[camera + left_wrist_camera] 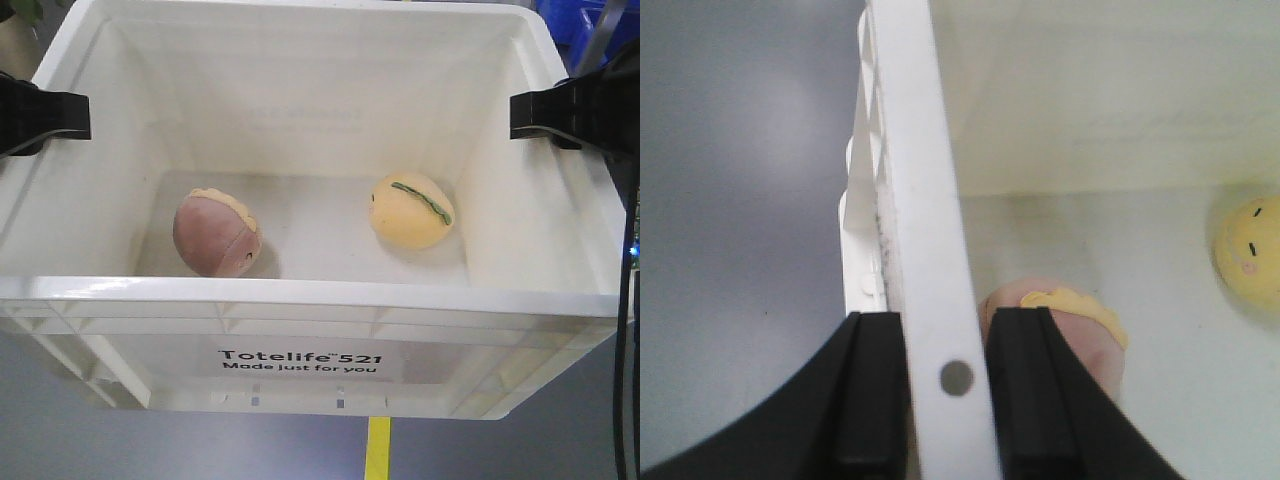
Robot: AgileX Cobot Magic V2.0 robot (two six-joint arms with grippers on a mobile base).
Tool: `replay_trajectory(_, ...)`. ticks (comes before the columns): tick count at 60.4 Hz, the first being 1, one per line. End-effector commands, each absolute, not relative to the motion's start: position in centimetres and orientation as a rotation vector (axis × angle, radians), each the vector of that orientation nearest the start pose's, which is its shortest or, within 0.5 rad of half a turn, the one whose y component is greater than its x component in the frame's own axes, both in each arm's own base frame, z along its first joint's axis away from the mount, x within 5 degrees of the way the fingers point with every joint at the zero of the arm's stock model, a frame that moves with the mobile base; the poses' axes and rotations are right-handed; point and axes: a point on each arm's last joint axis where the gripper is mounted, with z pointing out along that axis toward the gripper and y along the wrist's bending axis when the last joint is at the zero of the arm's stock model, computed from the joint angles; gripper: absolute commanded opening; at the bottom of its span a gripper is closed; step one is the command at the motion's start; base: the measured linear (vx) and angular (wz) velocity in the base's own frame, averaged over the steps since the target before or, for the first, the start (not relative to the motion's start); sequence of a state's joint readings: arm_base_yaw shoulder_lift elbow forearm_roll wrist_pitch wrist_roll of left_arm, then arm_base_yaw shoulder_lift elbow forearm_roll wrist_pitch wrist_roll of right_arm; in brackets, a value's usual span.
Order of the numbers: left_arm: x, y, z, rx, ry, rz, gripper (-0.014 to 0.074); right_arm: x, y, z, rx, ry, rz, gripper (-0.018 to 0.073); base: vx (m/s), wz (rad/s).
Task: Place moving items into box and shelve
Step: 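Keep holding the crate by both rims while the base drives on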
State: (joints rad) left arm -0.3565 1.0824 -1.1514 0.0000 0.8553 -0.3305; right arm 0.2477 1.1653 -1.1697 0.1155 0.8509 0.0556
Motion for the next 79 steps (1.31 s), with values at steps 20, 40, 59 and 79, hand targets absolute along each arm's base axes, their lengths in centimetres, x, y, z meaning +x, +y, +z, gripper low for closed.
replay_trajectory(20,19.87,-7.39,42.5,0.031,2.067,-0.419,-0.0006,22.8,6.08,40.89,-0.188,2.138,0.251,-0.0005,0.52,0.09)
replay_trajectory(40,19.87,-7.39,42.5,0.031,2.067,-0.419,-0.0006,22.78,6.08,40.86,-0.188,2.142,0.25,-0.0005,0.55,-0.05)
replay_trajectory(59,19.87,-7.39,42.5,0.031,2.067,-0.419,-0.0006,22.76,6.07,40.83,-0.189,2.147,0.25,-0.0005,0.55,-0.14)
replay_trajectory(79,19.87,-7.39,42.5,0.031,2.067,-0.419,-0.0006,22.76,6.07,40.83,-0.189,2.147,0.25,-0.0005,0.56,-0.08)
